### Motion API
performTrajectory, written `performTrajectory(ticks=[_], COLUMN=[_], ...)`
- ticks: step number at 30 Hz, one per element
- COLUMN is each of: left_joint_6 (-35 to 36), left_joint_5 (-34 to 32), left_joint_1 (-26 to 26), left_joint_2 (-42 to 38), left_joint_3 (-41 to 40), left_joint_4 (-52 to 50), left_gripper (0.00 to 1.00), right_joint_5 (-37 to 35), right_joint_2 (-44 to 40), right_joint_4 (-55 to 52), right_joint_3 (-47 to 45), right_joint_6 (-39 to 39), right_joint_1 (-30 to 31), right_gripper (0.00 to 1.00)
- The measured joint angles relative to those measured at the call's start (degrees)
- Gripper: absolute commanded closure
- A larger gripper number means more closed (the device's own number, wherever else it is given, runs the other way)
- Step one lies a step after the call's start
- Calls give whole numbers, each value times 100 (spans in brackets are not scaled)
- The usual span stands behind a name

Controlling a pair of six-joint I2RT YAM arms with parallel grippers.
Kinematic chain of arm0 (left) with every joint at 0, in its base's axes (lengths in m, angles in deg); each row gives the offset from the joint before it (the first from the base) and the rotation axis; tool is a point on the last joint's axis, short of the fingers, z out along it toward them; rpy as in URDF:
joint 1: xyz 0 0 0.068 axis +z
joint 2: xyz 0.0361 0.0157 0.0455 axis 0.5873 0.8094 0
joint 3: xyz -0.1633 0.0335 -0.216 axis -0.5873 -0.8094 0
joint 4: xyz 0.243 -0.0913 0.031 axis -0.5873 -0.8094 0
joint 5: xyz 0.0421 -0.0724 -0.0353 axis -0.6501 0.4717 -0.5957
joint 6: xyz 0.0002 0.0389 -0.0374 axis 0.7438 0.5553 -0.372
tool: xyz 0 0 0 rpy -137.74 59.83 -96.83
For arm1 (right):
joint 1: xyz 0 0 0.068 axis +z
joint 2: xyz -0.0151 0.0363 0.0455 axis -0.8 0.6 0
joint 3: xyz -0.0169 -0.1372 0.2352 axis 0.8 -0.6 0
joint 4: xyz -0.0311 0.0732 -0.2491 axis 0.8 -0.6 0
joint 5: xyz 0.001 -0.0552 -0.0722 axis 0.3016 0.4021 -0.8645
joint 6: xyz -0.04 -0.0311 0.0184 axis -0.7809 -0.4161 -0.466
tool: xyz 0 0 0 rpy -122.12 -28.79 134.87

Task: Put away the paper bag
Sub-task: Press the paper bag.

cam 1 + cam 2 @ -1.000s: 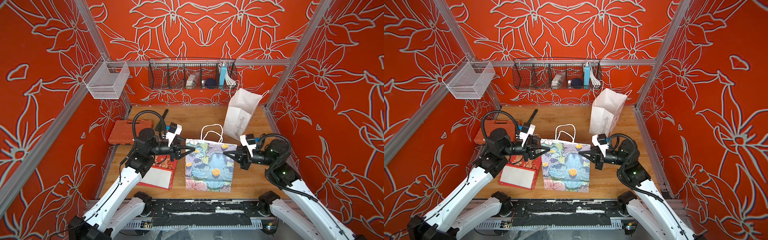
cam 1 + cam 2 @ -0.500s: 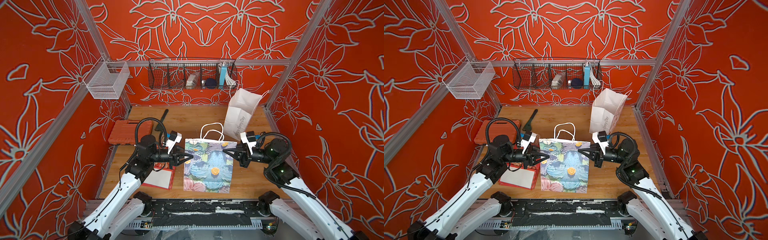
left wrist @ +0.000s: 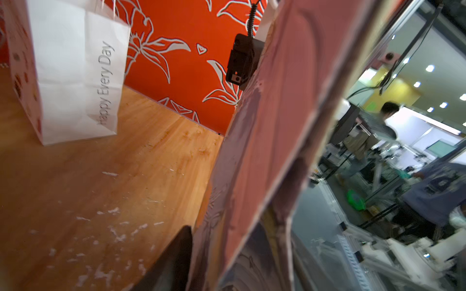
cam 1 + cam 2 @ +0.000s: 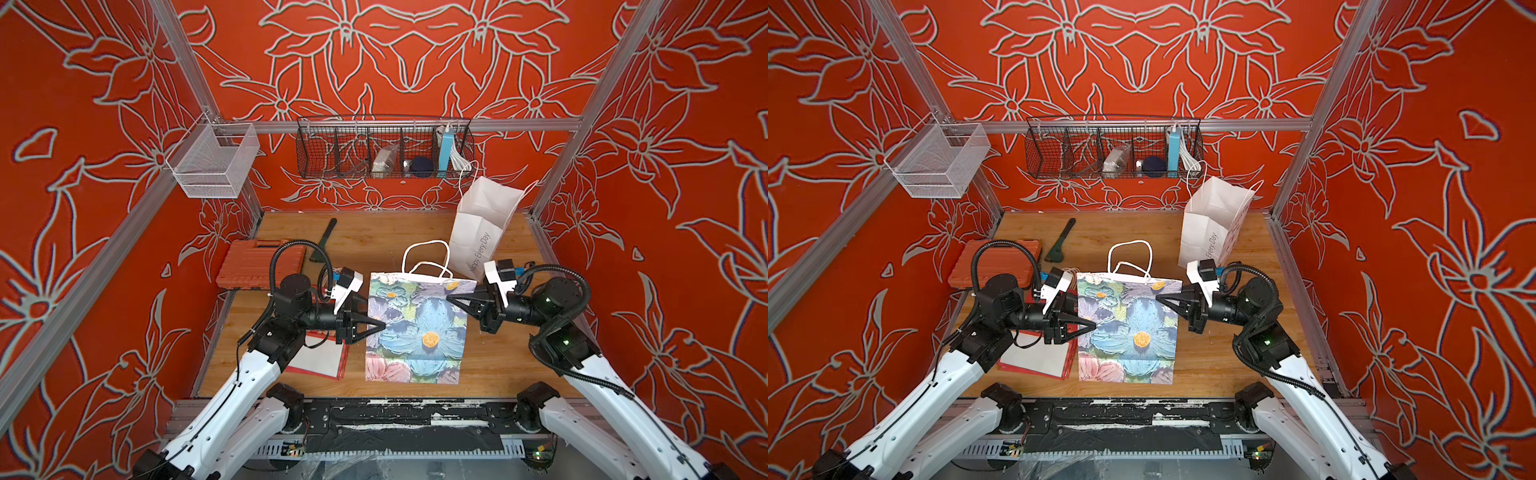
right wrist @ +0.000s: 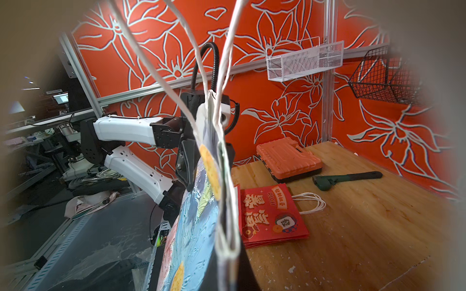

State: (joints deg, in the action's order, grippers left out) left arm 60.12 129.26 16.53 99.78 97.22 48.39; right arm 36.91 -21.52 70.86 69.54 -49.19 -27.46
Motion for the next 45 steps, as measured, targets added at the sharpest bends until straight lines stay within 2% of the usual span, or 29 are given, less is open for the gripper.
performTrajectory(ticks=[3,4,6,7,8,9,10,12,14,15,17,19,21,24,27,28,29,30,31,33,37,39,40,42,44,45], left_joint_6=[2,-20,-26,-28,-28,-15,-20,-20,-22,-11,15,81,125,238,262,273,278,295,297,286,79,-31,-85,-197,-247,-260], left_joint_5=[118,140,188,201,208,210,216,229,245,258,289,299,323,358,365,365,363,361,356,350,280,221,199,157,127,114], left_joint_1=[0,0,0,0,0,0,0,0,0,0,0,-2,-2,-2,-2,-4,-4,-4,-4,-4,-7,-4,-4,-7,-7,-7], left_joint_2=[-20,-35,-72,-85,-94,-96,-96,-90,-63,-39,-11,-4,-33,-142,-243,-262,-278,-286,-291,-284,-149,-13,72,214,354,402], left_joint_3=[-42,-48,-55,-55,-55,-55,-55,-55,-59,-76,-118,-184,-223,-240,-232,-232,-232,-232,-232,-232,-232,-229,-227,-186,-74,-17], left_joint_4=[-24,-44,-50,-52,-55,-52,-70,-105,-162,-192,-273,-358,-450,-579,-675,-702,-723,-726,-743,-761,-575,-444,-363,-269,-195,-166], left_gripper=[93,98,100,96,77,53,42,30,28,30,41,57,77,100,100,91,65,47,39,32,31,37,45,67,96,100], right_joint_5=[-52,-59,-66,-68,-66,-68,-85,-101,-109,-114,-151,-188,-203,-238,-254,-251,-249,-249,-249,-240,-186,-184,-186,-188,-190,-192], right_joint_2=[9,11,15,15,15,15,13,15,15,13,13,15,15,42,50,50,50,46,39,39,101,149,177,243,286,295], right_joint_4=[20,20,20,22,24,24,39,59,76,92,114,133,140,142,133,125,114,103,96,76,46,22,9,-9,-35,-39], right_joint_3=[0,0,0,0,0,0,2,26,74,96,129,162,166,166,168,168,170,173,173,184,195,195,195,195,195,195], right_joint_6=[4,4,4,7,9,11,13,15,15,15,15,15,13,13,9,7,-2,-9,-15,-26,-31,-33,-37,-55,-94,-118], right_joint_1=[0,0,0,0,2,2,0,0,0,0,0,0,0,0,7,11,13,11,11,11,17,57,74,131,179,197], right_gripper=[100,100,100,100,100,100,100,100,100,100,100,100,100,100,100,100,100,100,100,100,100,100,100,100,100,100])
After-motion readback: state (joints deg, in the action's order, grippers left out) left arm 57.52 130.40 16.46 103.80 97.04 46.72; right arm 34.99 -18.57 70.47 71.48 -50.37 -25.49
